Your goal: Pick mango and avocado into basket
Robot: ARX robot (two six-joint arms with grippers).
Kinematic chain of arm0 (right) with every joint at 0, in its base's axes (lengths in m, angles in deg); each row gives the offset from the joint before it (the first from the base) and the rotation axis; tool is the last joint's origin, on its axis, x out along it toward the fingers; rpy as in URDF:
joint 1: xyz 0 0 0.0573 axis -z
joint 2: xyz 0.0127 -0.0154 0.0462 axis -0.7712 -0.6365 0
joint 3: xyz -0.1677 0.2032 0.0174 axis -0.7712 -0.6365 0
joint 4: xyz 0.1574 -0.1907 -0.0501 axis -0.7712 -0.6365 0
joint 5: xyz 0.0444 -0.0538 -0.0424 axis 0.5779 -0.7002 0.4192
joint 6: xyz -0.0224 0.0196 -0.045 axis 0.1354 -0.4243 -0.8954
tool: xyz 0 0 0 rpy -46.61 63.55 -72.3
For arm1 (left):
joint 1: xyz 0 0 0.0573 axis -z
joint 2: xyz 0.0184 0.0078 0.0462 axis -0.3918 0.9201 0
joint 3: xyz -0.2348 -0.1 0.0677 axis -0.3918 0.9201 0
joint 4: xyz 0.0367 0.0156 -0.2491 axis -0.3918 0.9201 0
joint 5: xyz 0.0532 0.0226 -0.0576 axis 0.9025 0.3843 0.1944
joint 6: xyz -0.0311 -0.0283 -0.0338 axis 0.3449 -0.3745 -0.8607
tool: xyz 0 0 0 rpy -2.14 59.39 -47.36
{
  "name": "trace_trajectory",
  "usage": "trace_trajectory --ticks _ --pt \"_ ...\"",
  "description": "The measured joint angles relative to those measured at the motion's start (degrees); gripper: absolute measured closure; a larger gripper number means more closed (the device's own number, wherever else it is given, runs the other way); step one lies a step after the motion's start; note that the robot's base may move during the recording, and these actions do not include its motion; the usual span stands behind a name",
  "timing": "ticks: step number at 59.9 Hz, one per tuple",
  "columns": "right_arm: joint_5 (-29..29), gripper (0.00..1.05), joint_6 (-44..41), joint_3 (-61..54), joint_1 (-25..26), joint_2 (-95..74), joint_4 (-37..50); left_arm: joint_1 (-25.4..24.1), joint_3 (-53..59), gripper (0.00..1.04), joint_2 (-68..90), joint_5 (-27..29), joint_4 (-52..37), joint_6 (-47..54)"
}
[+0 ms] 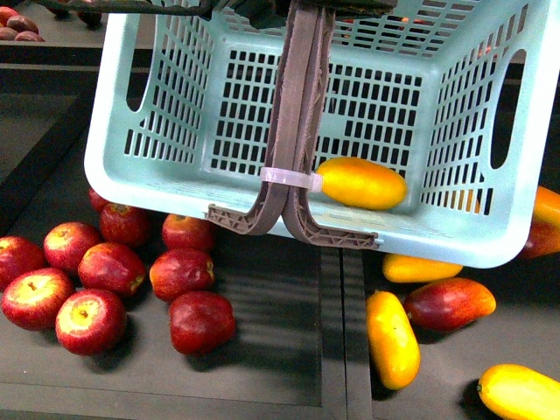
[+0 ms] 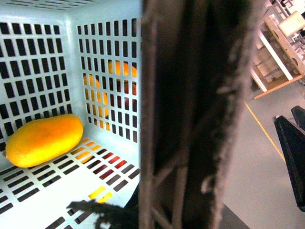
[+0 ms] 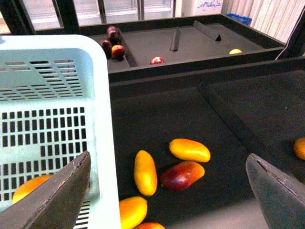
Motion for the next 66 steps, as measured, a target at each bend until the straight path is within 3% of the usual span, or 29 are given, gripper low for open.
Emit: trace_trajectory --ticks 66 --pt "-0.15 0.09 0.17 0.07 -0.04 0.20 0.02 -0.17 0.00 1.00 0.15 0.63 0.00 0.11"
